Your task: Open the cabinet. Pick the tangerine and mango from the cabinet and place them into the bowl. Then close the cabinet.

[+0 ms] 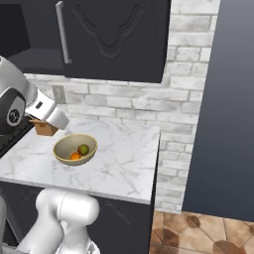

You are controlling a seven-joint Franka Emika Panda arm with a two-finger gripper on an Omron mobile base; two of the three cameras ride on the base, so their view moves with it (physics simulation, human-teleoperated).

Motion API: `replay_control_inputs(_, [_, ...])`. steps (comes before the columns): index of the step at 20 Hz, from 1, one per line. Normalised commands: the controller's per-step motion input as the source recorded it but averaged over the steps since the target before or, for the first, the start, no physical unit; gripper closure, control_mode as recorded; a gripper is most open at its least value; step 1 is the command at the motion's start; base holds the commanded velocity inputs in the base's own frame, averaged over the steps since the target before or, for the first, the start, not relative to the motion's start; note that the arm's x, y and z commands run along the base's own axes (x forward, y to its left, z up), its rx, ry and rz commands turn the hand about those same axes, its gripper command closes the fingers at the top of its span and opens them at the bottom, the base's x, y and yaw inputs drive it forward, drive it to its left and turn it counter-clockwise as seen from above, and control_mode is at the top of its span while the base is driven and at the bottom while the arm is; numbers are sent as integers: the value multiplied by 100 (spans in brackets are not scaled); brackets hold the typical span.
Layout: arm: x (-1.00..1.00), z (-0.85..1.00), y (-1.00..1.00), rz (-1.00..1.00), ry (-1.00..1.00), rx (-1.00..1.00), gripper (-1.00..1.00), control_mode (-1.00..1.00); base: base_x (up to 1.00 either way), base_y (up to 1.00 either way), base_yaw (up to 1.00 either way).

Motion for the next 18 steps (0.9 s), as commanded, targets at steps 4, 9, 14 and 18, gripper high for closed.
replay_control_inputs(4, [-100, 0, 15, 19, -39, 0, -100, -100, 0, 0, 0])
replay_control_inputs(9, [-98, 10, 30, 23, -36, -3, -100, -100, 0, 0, 0])
replay_control_inputs(14, [-57, 0, 69, 21, -24, -9, -100, -100, 0, 0, 0])
replay_control_inputs(18, [-42, 5, 80, 14, -29, -8, -100, -100, 0, 0, 0])
